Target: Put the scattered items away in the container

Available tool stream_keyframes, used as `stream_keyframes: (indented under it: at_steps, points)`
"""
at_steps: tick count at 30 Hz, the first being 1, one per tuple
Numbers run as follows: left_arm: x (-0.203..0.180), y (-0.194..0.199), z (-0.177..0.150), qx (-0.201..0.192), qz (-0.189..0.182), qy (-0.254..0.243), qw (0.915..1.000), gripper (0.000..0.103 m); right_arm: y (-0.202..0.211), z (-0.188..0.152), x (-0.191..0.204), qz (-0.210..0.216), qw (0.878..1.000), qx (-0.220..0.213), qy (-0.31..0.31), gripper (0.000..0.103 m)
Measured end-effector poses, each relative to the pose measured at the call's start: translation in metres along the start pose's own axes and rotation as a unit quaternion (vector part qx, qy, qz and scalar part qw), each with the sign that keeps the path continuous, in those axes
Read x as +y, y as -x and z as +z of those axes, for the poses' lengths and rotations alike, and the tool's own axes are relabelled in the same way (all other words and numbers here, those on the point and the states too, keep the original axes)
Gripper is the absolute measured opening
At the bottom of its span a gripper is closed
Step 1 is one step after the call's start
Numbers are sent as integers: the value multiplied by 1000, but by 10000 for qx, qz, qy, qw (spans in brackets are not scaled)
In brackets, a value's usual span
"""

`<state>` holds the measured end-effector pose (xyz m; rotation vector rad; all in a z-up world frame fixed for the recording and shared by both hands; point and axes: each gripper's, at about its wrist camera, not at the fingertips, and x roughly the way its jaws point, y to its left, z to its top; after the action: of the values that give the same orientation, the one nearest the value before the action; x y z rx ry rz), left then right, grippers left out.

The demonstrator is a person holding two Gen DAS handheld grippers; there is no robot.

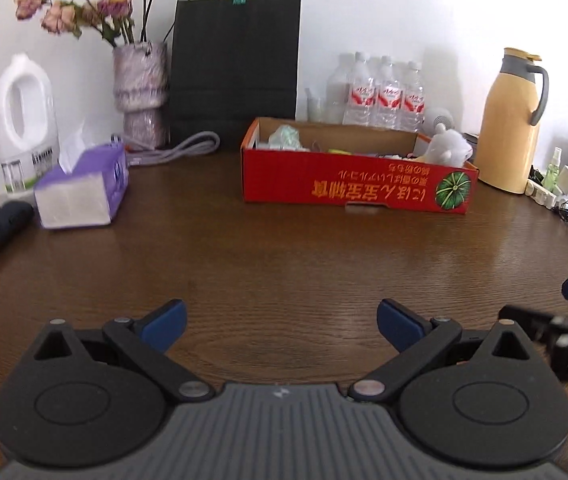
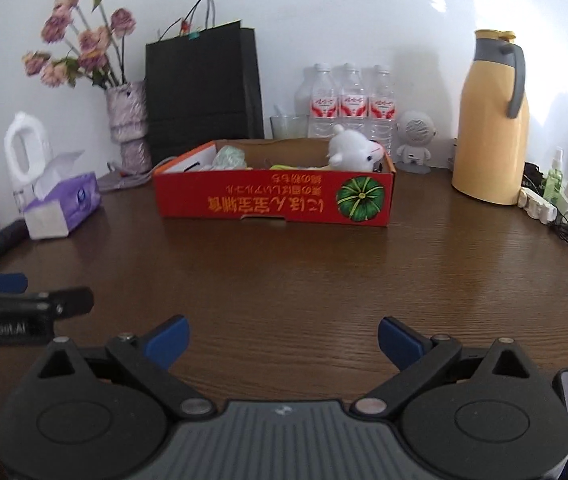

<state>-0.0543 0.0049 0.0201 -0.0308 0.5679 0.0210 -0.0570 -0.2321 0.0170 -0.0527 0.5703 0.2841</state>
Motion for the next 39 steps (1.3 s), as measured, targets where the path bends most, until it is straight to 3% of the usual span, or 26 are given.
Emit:
stream_keyframes:
  at_steps: [4, 16, 39]
  points:
    - [-4, -17, -1, 200, 153, -165, 9995, 103, -15, -2, 2, 36, 9999, 119, -7, 101]
    - [-12, -40, -4, 584, 154, -354, 9975, 103, -46, -3, -3, -206, 9977, 645, -92, 102]
    - [-9, -48, -3, 679, 71, -223, 9974, 103, -52, -1, 2, -265, 9973, 677, -101, 103]
